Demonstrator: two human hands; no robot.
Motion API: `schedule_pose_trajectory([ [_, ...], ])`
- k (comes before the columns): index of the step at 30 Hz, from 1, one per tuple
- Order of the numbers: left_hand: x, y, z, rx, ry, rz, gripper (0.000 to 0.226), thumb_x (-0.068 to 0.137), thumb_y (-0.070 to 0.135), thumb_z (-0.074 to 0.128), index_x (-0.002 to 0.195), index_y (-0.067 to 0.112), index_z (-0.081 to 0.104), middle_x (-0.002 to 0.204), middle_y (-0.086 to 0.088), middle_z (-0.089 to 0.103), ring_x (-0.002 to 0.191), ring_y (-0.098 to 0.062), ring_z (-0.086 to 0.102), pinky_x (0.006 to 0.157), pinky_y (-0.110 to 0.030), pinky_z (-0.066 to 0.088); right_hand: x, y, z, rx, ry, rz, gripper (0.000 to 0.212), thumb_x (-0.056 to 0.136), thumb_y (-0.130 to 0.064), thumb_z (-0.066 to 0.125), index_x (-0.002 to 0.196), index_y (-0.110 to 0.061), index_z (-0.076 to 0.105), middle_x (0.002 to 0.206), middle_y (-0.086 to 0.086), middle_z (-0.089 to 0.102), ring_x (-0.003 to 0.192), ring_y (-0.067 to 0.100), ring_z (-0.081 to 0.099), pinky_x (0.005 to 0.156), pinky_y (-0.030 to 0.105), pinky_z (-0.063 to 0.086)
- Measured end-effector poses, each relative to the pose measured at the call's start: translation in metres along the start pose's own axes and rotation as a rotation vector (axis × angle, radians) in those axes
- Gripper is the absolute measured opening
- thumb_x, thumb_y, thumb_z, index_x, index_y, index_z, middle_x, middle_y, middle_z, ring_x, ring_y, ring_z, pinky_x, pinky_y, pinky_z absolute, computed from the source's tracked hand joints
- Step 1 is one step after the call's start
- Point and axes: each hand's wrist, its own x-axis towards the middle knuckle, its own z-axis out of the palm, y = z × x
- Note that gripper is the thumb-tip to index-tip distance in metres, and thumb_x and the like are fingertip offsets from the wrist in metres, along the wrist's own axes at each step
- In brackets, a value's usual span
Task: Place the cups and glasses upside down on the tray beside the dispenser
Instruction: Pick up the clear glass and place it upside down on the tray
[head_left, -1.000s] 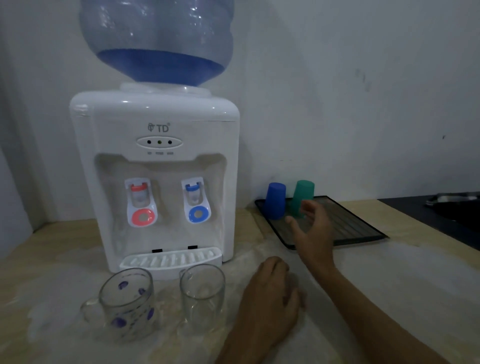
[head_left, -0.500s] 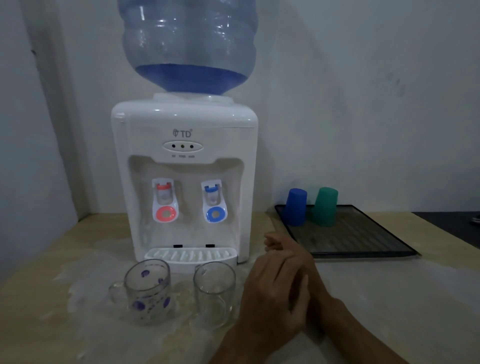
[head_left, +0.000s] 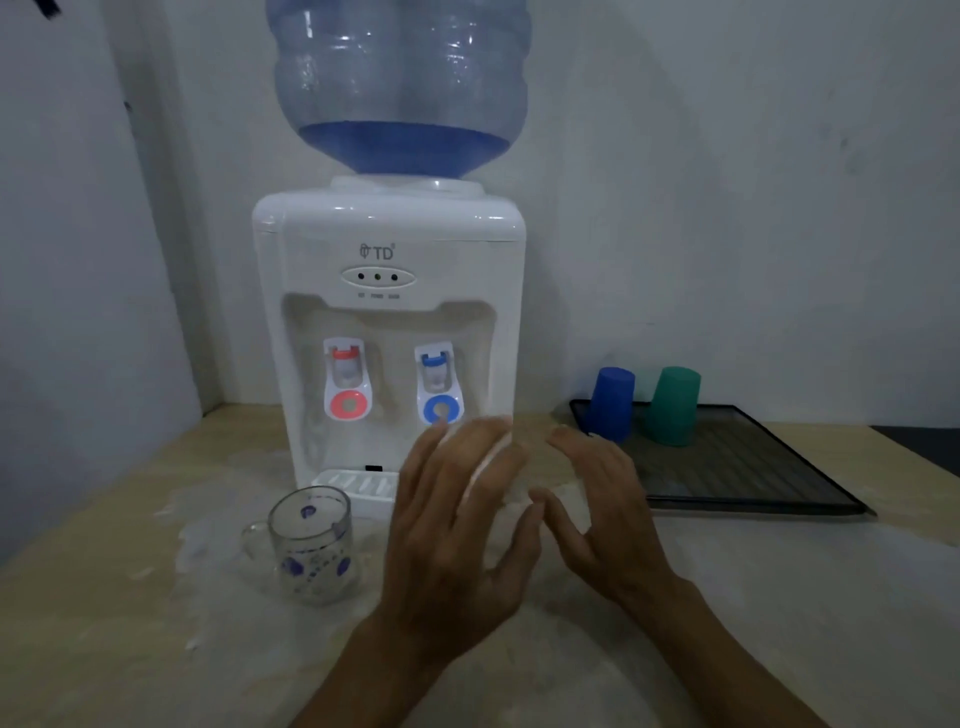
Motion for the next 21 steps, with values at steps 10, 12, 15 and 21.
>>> schedule_pose_trajectory([
  [10,-0.035,-0.013,-0.029,-0.01,-0.21,-0.331,0.066,0.09,0.043,0.066,0.145,0.011,0.05,0.153,-0.003,0.051,0.144,-0.016,0.045,0.117,-0.038,0.041,0.001,-0.014,0.004,0.066,-0.002,-0.105,0.058,0.1,-0.063,0.039,0.15,-0.034,0.033,0.153,-0.012,0.04,0.148,-0.007,0.025,0.125,0.022,0.011],
  [12,-0.042,-0.016,-0.026,-0.037,-0.241,-0.432,0.068,0.089,0.044,0.067,0.147,0.017,0.046,0.15,0.002,0.053,0.141,-0.009,0.046,0.118,-0.026,0.037,0.0,-0.014,0.004,0.096,-0.008,-0.101,0.056,0.101,-0.062,0.037,0.15,-0.035,0.032,0.152,-0.015,0.039,0.147,-0.009,0.025,0.124,0.019,0.012],
  [15,-0.052,-0.023,-0.019,-0.072,-0.249,-0.595,0.066,0.086,0.047,0.07,0.143,0.025,0.046,0.144,0.007,0.055,0.133,-0.003,0.048,0.115,-0.028,0.041,0.0,-0.012,0.002,0.13,-0.004,-0.111,0.054,0.103,-0.058,0.038,0.149,-0.03,0.037,0.15,-0.014,0.041,0.145,-0.009,0.028,0.121,0.014,0.016],
  [21,-0.059,-0.031,-0.018,-0.111,-0.226,-0.739,0.08,0.076,0.06,0.075,0.141,0.021,0.048,0.14,0.007,0.055,0.129,-0.011,0.053,0.107,-0.039,0.05,0.0,-0.013,0.0,0.168,-0.022,-0.103,0.048,0.103,-0.059,0.036,0.145,-0.037,0.035,0.141,-0.018,0.044,0.139,-0.017,0.03,0.115,0.007,0.02],
])
